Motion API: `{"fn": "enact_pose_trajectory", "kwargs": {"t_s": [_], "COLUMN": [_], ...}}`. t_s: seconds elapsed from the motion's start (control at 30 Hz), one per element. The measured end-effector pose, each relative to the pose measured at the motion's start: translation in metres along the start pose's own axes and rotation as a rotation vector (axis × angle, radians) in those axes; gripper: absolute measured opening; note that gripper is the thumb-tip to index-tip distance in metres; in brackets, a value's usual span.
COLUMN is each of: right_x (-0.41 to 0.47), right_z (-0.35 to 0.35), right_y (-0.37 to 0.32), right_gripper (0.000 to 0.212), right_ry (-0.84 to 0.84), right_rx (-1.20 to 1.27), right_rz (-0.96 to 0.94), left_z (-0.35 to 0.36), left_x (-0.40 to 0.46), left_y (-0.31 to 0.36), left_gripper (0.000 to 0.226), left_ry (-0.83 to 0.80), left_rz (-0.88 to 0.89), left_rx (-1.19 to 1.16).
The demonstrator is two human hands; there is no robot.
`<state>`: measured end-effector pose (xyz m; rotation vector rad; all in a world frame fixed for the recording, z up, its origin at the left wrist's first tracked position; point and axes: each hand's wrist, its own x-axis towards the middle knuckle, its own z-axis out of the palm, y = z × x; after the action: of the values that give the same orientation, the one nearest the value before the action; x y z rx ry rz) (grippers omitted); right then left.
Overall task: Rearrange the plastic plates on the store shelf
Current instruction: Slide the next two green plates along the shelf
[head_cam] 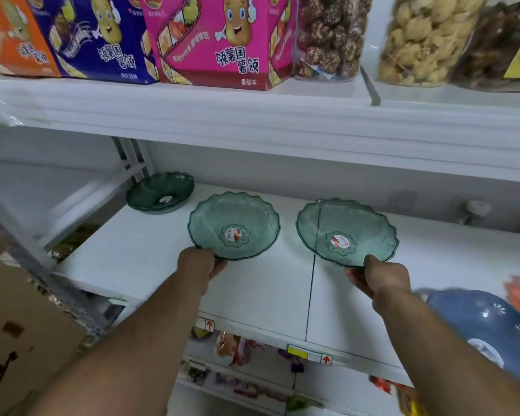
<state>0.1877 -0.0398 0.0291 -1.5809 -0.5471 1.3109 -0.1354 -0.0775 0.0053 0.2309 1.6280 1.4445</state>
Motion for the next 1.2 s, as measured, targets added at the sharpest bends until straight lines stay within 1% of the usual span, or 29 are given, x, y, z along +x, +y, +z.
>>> {"fn": "enact_pose_trajectory", "kwargs": {"t_s": [0.07,0.13,0.27,0.33,0.4,0.5,0.63,0.77,0.93,1.03,1.13,1.17,1.2], "right_x": [0.001,0.002,0.004,0.003,0.001,0.000,-0.001,-0.002,-0.002,0.000,0.000,0.001,0.000], "right_z": [0.008,0.017,0.042,0.056,0.070,0.090,0.112,0.125,0.138,0.148,0.167,0.175,0.185], "right_y": [0.000,0.000,0.005,0.009,0.013,0.019,0.025,0.028,0.030,0.030,0.027,0.026,0.024], "right_gripper": [0.024,0.026,0.024,0.019,0.014,0.019,0.024,0.023,0.022,0.022,0.021,0.020,0.020], "right_ry": [0.007,0.015,0.038,0.057,0.068,0.087,0.117,0.145,0.153,0.139,0.090,0.065,0.036], "right_rx": [-0.004,-0.007,0.002,0.021,0.043,0.069,0.086,0.079,0.059,0.066,0.063,0.063,0.059], "right_rz": [0.010,0.016,0.006,-0.007,-0.018,-0.034,-0.048,-0.053,-0.081,-0.082,-0.077,-0.071,-0.063], "left_z": [-0.001,-0.004,-0.007,-0.008,-0.007,-0.004,0.001,0.005,0.010,0.013,0.012,0.009,0.006], "left_x": [0.010,0.021,0.053,0.073,0.091,0.114,0.137,0.155,0.176,0.180,0.172,0.168,0.167], "left_y": [0.002,0.005,0.018,0.024,0.030,0.039,0.048,0.052,0.048,0.048,0.055,0.057,0.057], "left_gripper": [0.013,0.012,0.011,0.015,0.015,0.010,0.020,0.032,0.040,0.036,0.018,0.020,0.026], "left_ry": [0.006,0.005,-0.016,-0.034,-0.055,-0.099,-0.136,-0.198,-0.232,-0.248,-0.314,-0.323,-0.319], "left_rz": [-0.015,-0.037,-0.062,-0.079,-0.080,-0.109,-0.138,-0.144,-0.090,-0.089,-0.136,-0.143,-0.134], "left_rx": [-0.008,-0.002,0.021,0.039,0.048,0.032,0.055,0.040,0.090,0.089,0.071,0.077,0.087]}}
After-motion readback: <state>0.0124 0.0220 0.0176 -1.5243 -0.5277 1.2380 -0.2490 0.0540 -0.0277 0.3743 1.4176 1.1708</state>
